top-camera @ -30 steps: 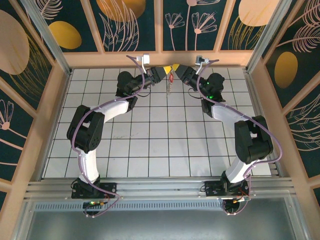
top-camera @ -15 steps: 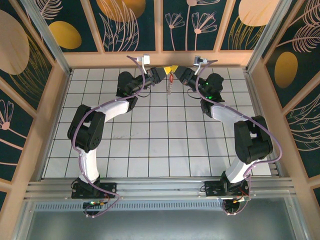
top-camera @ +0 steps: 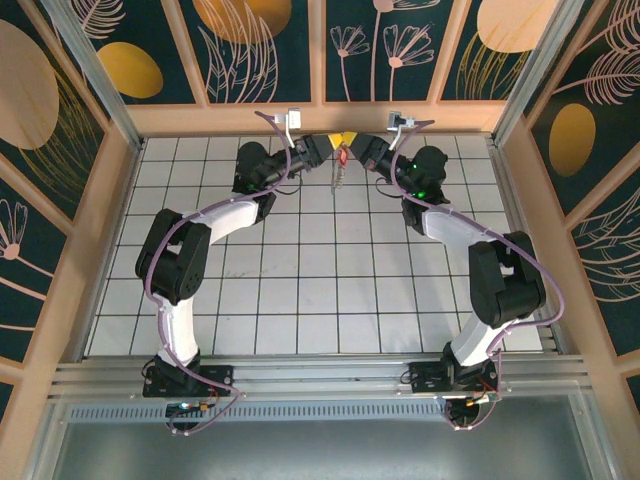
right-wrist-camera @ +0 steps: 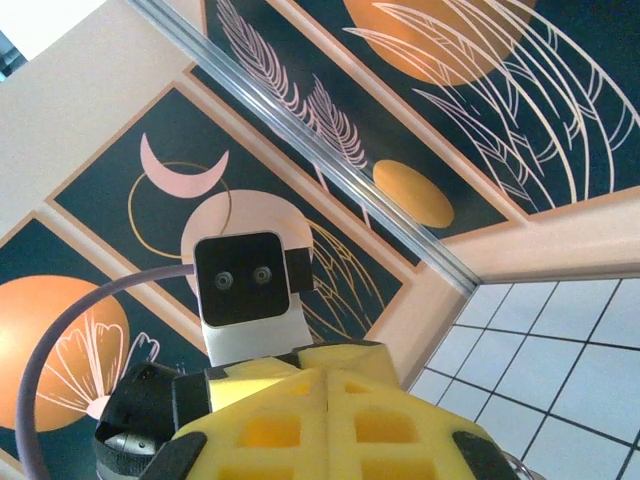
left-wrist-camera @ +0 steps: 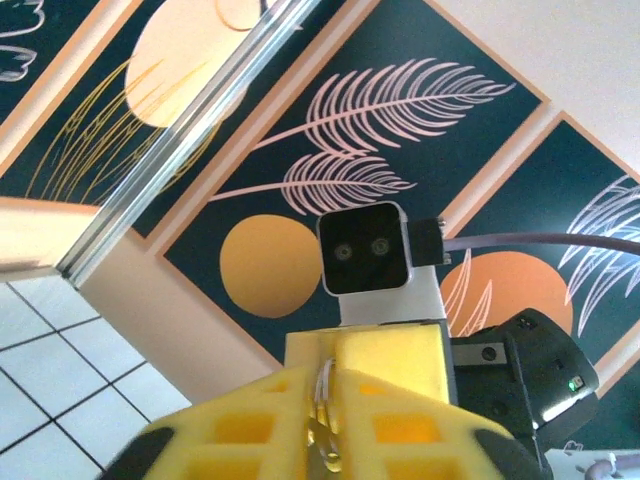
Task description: Put the keys on the keyring
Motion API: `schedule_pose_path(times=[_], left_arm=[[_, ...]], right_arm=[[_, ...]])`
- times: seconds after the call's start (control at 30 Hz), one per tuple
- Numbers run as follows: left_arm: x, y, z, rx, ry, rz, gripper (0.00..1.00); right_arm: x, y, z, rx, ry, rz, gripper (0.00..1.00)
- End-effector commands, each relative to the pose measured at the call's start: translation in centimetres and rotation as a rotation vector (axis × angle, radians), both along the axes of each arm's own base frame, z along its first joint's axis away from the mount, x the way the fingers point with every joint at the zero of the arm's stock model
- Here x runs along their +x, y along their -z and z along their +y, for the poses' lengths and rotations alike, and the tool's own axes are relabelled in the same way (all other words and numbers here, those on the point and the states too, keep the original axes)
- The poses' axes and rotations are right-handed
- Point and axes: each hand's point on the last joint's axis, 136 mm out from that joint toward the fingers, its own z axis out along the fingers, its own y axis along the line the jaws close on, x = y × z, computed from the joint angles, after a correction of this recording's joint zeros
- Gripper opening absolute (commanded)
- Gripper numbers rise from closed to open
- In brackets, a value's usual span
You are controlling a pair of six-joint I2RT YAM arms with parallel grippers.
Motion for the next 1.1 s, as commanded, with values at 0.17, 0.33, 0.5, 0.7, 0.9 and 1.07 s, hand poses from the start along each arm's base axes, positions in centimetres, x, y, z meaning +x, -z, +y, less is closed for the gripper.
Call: schedule_pose_path(times=[0.17,0.33,0.5,0.7,0.9,1.07], left_arm=[[0.7,-3.2,2.8,0.116,-0.098,-0.159,0.36],[1.3,-2.5,3.1,0.215,-0.076,-0.192,0.38],[2.0,-1.3,2.8,0.302,-0.034,-0.214,0.38],[2.8,0.0,2.1,0.357,0.046,-0.219,0.39],[3.0,1.1,1.4,0.394,0.117,-0.218,0.38],[2.5,1.8,1.1,0.397,0.183,-0.219,0.38]], right_arm=[[1.5,-0.1,-1.5,-0.09,-0.045,-0.055,0.0],[2.1,0.7,-1.7,-0.163,-0.102,-0.07,0.0],[2.0,1.2,-1.4,-0.226,-0.17,-0.097,0.0],[1.6,1.7,-0.8,-0.289,-0.248,-0.137,0.0],[1.3,2.2,-0.5,-0.311,-0.287,-0.149,0.0],[1.3,2.5,-0.4,-0.314,-0.304,-0.149,0.0]])
